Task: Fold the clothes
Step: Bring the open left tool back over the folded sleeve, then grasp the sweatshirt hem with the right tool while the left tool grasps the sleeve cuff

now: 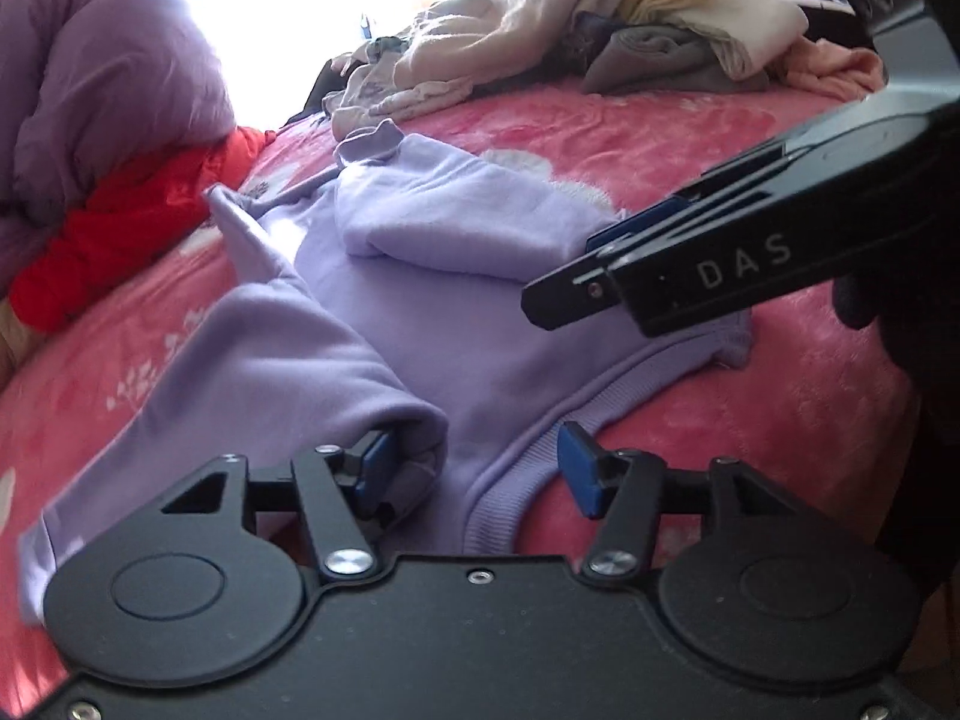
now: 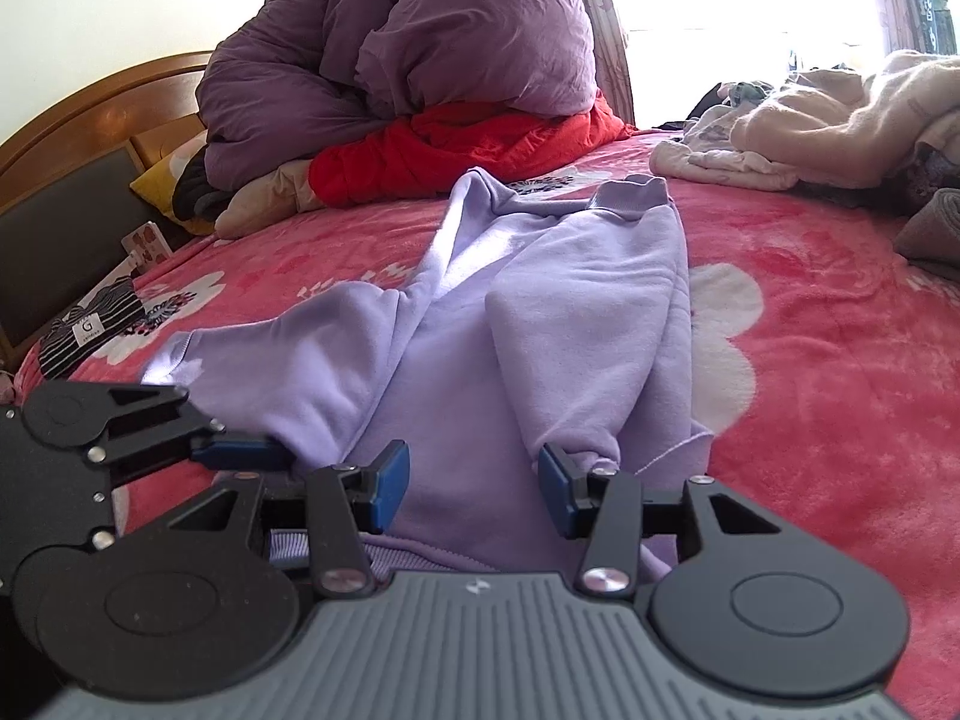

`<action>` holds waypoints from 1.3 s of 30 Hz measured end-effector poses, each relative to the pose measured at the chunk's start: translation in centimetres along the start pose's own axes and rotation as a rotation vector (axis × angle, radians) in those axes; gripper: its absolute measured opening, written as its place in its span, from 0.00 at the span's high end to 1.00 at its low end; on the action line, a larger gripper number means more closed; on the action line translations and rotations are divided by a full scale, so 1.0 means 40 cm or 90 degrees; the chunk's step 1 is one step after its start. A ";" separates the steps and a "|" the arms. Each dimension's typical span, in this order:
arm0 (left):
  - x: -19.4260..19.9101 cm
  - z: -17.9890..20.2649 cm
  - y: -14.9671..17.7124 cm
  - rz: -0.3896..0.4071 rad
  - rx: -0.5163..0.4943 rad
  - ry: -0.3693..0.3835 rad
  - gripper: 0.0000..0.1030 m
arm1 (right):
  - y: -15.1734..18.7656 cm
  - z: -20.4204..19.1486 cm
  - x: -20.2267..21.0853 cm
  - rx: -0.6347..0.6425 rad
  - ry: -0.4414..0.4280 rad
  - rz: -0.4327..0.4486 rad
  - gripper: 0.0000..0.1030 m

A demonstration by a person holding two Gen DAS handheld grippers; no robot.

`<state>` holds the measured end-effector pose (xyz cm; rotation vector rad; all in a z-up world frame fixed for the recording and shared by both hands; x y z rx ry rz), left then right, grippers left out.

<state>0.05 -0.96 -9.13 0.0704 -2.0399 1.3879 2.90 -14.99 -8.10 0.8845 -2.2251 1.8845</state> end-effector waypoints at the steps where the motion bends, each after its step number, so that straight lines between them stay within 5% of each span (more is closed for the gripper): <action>1: 0.007 0.001 0.002 0.000 0.010 0.006 0.46 | 0.000 0.000 0.000 0.001 0.001 0.000 0.53; 10: 0.126 -0.033 0.002 0.009 0.051 0.054 0.46 | -0.001 -0.013 0.008 0.017 0.006 0.011 0.53; 16: 0.220 -0.186 -0.030 0.091 0.216 0.020 0.46 | 0.007 -0.084 0.020 0.096 -0.007 0.029 0.51; 19: 0.237 -0.262 -0.035 0.132 0.318 -0.011 0.47 | 0.013 -0.164 0.016 0.168 -0.015 0.052 0.39; 25: 0.214 -0.324 -0.021 0.132 0.405 -0.043 0.47 | 0.010 -0.241 -0.046 0.196 0.016 0.060 0.35; 36: 0.143 -0.419 -0.093 0.154 0.459 -0.051 0.47 | 0.012 -0.248 -0.064 0.197 0.015 0.089 0.47; 39: 0.094 -0.433 -0.130 0.149 0.446 -0.045 0.47 | 0.026 -0.220 -0.102 0.159 0.001 0.032 0.80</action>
Point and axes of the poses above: each gripper's, at about its wrist camera, not at the fingertips, and x roughly against the way its jaws point, z to its right, y to its underside, the point moved 3 cm from there along -x, roughly the way its jaws point, and after that the axes turned 7 degrees about z, right-handed, at the moved point
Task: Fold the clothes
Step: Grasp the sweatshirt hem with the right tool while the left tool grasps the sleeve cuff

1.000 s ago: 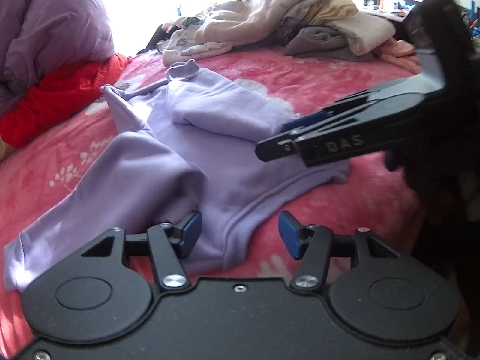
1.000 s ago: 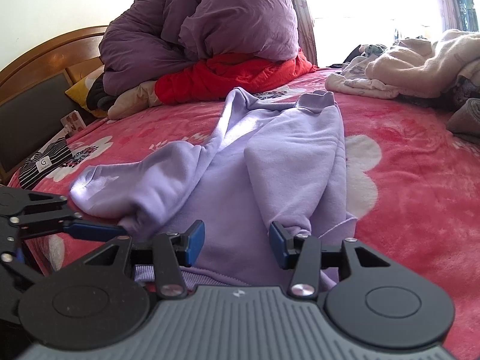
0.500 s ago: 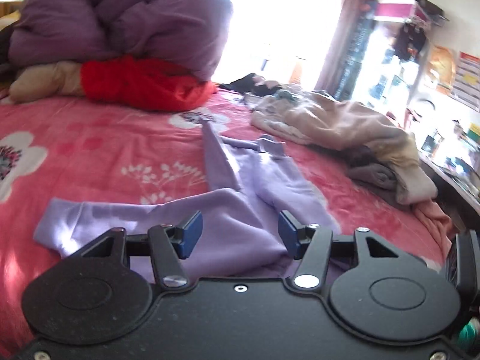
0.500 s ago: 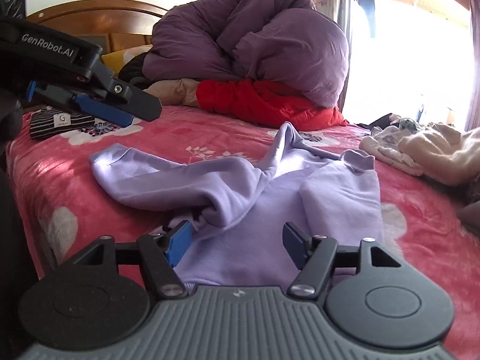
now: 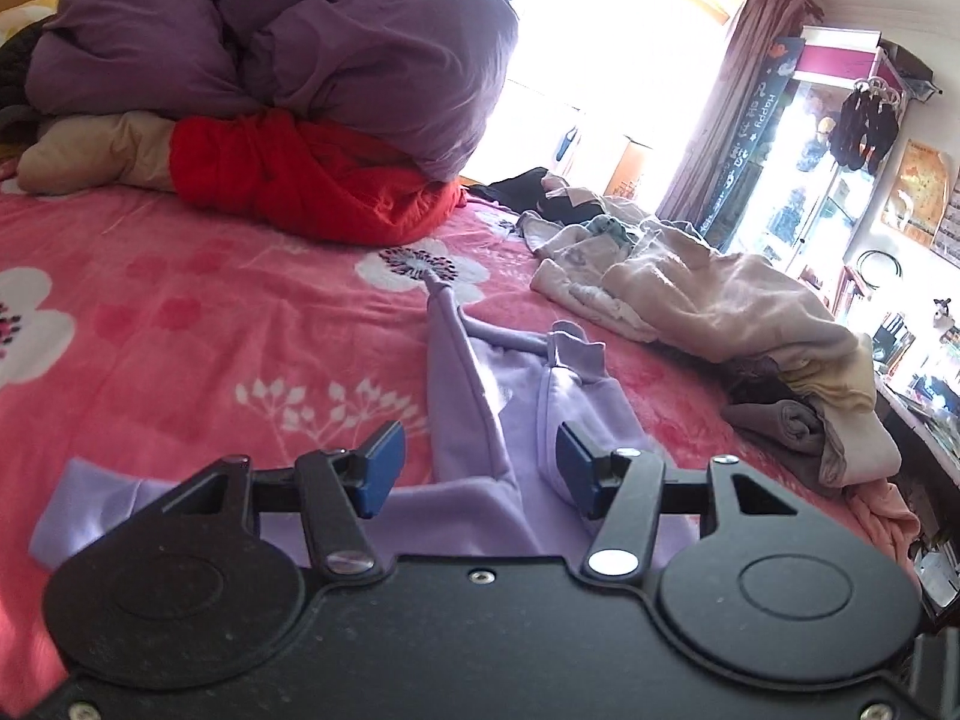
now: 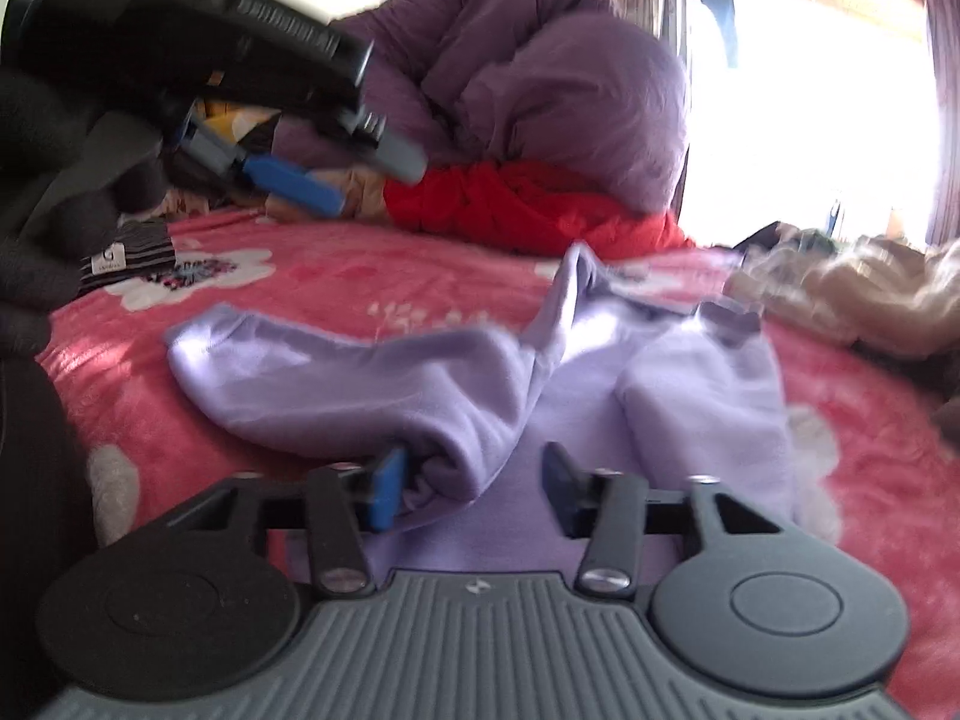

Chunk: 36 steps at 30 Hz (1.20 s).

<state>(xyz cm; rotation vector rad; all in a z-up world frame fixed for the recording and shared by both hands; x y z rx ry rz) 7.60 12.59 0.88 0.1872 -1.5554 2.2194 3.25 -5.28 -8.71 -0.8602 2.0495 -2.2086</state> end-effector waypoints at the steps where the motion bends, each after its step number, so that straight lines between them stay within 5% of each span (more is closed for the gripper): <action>1: -0.025 0.003 -0.009 0.002 -0.012 -0.010 0.48 | 0.014 0.009 -0.010 -0.021 -0.006 -0.020 0.80; 2: -0.054 0.005 -0.018 0.006 -0.029 -0.024 0.62 | 0.025 0.014 -0.013 -0.029 -0.006 -0.031 0.80; 4: -0.126 0.009 -0.042 -0.005 -0.067 -0.036 0.70 | 0.036 0.016 -0.016 -0.024 -0.002 -0.043 0.81; 9: -0.335 0.005 -0.086 -0.055 -0.126 -0.047 0.71 | 0.032 0.002 -0.007 -0.006 0.010 -0.033 0.80; 16: -0.528 -0.030 -0.096 -0.123 -0.107 -0.061 0.71 | 0.035 0.008 0.007 0.005 -0.008 -0.017 0.82; 19: -0.581 -0.033 -0.101 -0.130 -0.102 -0.058 0.73 | 0.034 0.013 0.012 0.000 -0.016 -0.018 0.83; 21: -0.607 -0.013 -0.107 -0.126 -0.134 -0.058 0.89 | 0.036 0.013 0.014 -0.004 -0.017 -0.021 0.83; 36: -0.804 0.049 -0.047 -0.238 -0.186 0.006 0.91 | 0.043 0.021 0.009 -0.043 -0.026 -0.050 0.83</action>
Point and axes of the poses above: each gripper's, at about its wrist camera, not at the fingertips, and x roughly against the way its jaws point, z to its right, y to its underside, the point moved 3 cm from there along -x, roughly the way its jaws point, and after that the axes turned 7 degrees about z, right-handed, at the moved point
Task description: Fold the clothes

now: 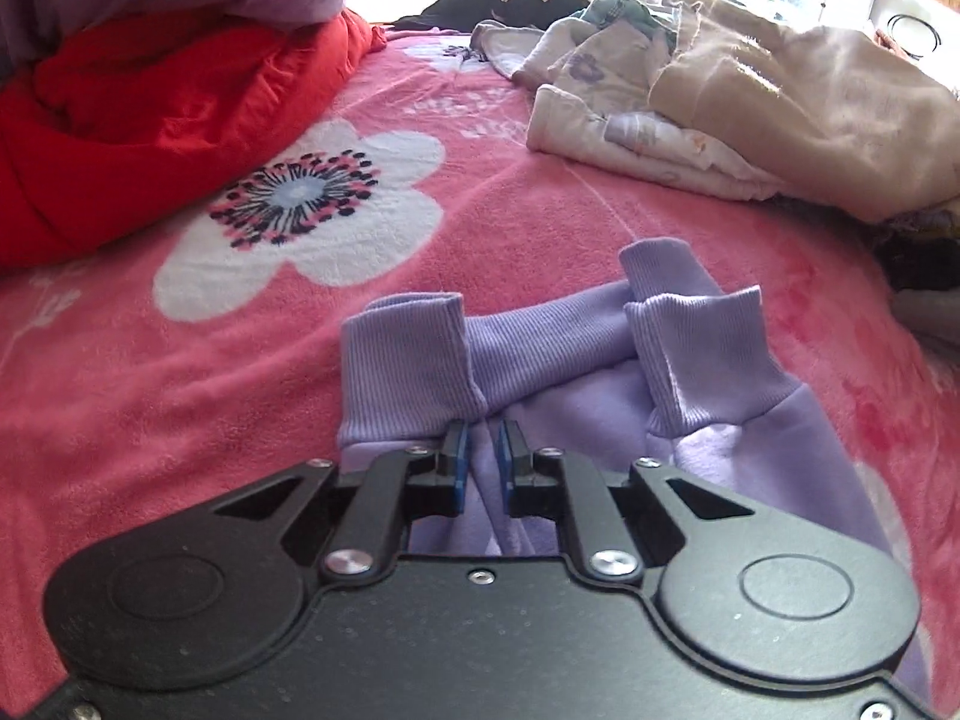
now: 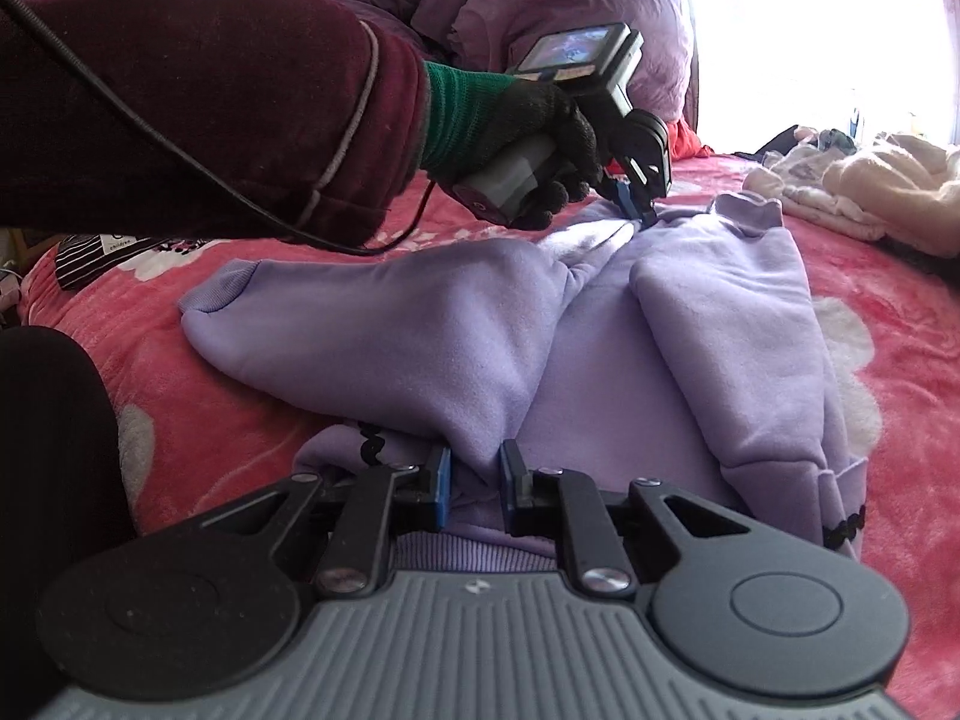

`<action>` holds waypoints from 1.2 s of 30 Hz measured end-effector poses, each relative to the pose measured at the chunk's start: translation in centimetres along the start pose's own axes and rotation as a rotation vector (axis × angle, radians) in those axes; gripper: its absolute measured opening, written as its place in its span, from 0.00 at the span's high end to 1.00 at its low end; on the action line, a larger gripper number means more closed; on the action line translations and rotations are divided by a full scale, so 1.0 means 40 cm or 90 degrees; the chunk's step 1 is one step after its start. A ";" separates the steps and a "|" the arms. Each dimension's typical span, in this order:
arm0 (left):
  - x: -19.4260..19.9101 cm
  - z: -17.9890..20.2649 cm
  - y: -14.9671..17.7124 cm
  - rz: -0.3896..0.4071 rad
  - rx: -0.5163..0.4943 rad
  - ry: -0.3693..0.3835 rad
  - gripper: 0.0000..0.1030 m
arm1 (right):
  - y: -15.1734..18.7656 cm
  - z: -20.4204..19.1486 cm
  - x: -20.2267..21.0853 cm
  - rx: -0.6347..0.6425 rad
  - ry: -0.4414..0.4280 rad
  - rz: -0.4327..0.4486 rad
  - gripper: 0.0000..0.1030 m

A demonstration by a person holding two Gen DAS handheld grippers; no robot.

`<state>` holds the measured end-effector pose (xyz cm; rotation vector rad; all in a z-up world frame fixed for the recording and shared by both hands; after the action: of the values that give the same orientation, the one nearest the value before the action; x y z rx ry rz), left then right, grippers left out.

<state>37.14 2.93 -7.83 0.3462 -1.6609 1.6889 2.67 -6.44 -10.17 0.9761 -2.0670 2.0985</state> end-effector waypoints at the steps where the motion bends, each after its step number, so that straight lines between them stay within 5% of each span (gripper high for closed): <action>1: 0.012 -0.005 -0.004 0.003 0.002 0.011 0.91 | 0.000 -0.001 0.000 0.000 0.000 -0.001 0.83; 5: 0.097 -0.028 -0.024 0.047 0.004 0.045 0.91 | 0.002 0.003 -0.001 -0.012 0.000 -0.005 0.83; 9: 0.142 -0.075 -0.051 0.094 0.019 0.002 0.91 | 0.004 0.008 -0.003 -0.022 0.000 -0.008 0.83; 19: -0.074 -0.015 -0.042 0.009 -0.064 -0.067 0.91 | 0.012 0.005 -0.011 -0.026 0.007 -0.012 0.83; 24: -0.076 -0.012 -0.054 -0.009 -0.069 -0.085 0.92 | 0.015 0.004 -0.016 -0.022 0.009 -0.014 0.83; 32: 0.235 -0.056 -0.025 0.070 -0.018 -0.138 0.89 | 0.015 0.003 -0.018 -0.017 0.014 -0.012 0.80; 33: 0.291 -0.064 -0.001 0.075 -0.005 -0.148 0.85 | 0.014 0.005 -0.017 -0.017 0.013 -0.012 0.78; 36: 0.479 -0.092 0.117 0.076 0.089 -0.182 0.54 | 0.011 0.019 -0.016 -0.029 0.011 -0.011 0.72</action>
<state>21.83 12.75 0.61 0.5904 -1.8013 1.9208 3.28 -6.92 -10.93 0.9619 -2.0808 2.0358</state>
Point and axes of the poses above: each gripper's, at about its wrist camera, not at the fingertips, and x roughly against the way its jaws point, z to its right, y to its underside, the point moved 3 cm from there along -x, roughly the way its jaws point, and after that the axes turned 7 degrees about z, right-handed, at the moved point
